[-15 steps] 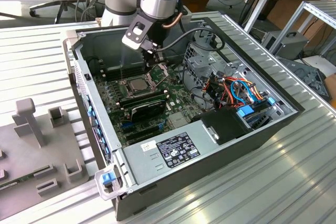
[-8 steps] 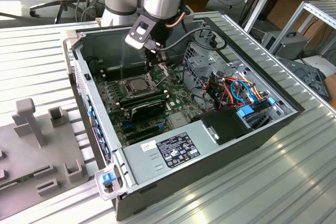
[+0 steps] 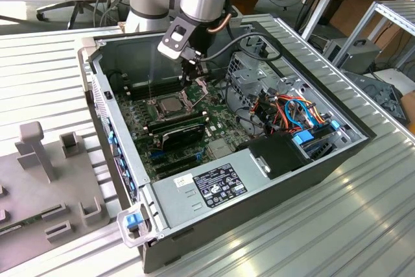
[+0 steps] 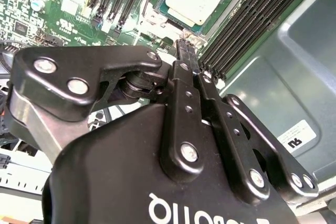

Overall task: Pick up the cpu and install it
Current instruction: 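Close the cpu cover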

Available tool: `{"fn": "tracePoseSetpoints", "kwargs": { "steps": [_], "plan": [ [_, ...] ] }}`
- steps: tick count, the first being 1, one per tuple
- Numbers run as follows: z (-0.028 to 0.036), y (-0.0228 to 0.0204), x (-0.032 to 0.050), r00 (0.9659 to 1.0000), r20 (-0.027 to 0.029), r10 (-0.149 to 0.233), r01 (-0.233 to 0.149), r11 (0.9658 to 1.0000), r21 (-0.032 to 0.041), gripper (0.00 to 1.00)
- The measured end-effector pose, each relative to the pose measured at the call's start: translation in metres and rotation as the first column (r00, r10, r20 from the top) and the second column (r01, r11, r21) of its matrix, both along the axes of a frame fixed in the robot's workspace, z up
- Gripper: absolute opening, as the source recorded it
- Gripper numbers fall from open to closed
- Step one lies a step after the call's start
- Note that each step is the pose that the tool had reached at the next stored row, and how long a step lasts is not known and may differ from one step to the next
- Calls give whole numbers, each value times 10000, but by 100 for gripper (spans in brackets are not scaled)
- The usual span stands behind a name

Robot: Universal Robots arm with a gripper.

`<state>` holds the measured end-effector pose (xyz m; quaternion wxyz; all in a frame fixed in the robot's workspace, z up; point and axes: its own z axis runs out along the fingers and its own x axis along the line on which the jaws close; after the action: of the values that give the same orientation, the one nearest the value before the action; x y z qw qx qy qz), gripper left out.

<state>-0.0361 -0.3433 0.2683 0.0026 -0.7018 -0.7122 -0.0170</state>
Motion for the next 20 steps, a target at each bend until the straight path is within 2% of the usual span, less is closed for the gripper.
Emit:
{"fn": "tracePoseSetpoints", "kwargs": {
  "steps": [6, 8, 13, 20],
  "plan": [
    [2, -1, 6, 10000, -2, 2, -2, 10000, -2, 11],
    [3, -1, 58, 10000, -2, 1, -1, 10000, -3, 11],
    [2, 0, 78, 10000, -2, 2, -2, 10000, -3, 11],
    [2, -1, 226, 10000, -3, 0, 0, 10000, -2, 11]
  ]
}}
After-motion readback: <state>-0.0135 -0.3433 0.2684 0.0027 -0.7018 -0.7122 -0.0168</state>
